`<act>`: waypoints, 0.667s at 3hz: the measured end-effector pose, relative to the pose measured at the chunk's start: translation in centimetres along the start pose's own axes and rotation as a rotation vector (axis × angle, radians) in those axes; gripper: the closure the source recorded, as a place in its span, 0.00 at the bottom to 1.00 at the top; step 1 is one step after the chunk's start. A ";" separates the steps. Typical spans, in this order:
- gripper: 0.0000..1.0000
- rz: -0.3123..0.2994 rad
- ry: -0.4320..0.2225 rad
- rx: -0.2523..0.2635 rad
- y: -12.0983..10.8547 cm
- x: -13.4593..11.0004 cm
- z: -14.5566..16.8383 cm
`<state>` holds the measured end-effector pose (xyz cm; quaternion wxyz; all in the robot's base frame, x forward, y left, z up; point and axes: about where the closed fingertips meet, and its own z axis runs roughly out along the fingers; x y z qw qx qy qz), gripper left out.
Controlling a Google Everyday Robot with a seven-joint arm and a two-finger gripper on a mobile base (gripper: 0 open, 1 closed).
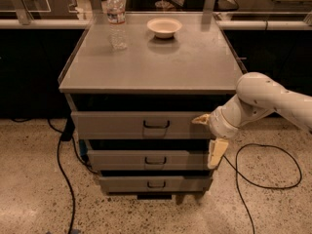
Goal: Close top drawer
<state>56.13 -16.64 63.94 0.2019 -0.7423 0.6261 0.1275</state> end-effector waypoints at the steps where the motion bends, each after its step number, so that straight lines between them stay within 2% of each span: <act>1: 0.00 -0.010 -0.013 0.020 -0.9 -0.4 0.0; 2: 0.00 -0.010 -0.013 0.020 -0.9 -0.4 0.0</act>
Offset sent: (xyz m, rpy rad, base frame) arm 0.0385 0.0260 0.0148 0.0412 -0.0853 0.0114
